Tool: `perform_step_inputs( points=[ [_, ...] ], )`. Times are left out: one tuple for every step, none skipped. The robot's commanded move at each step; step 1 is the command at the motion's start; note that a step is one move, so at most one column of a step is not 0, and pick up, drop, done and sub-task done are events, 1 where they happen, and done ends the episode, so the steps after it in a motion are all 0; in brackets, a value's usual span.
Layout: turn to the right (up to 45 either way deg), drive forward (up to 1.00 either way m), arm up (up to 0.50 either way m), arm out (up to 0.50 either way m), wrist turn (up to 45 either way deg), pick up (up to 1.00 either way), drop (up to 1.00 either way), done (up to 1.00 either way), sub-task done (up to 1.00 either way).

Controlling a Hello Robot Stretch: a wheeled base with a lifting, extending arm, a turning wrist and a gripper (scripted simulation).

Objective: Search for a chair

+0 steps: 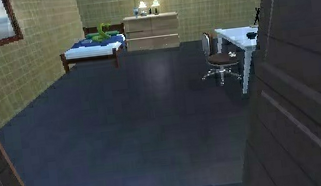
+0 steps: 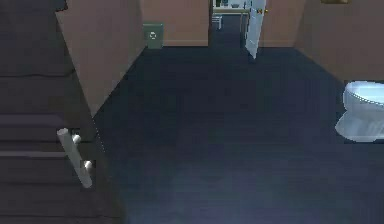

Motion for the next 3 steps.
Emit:
perform_step_inputs(
  points=[
    [0.0,1.00,0.00,0.00,0.0,0.00,0.00,0.00,0.00],
    [0.0,0.50,0.00,0.00,0.0,0.00,0.00,0.00,0.00],
    [42.0,0.00,0.00,0.00,0.0,0.00,0.00,0.00,0.00]
  ],
)
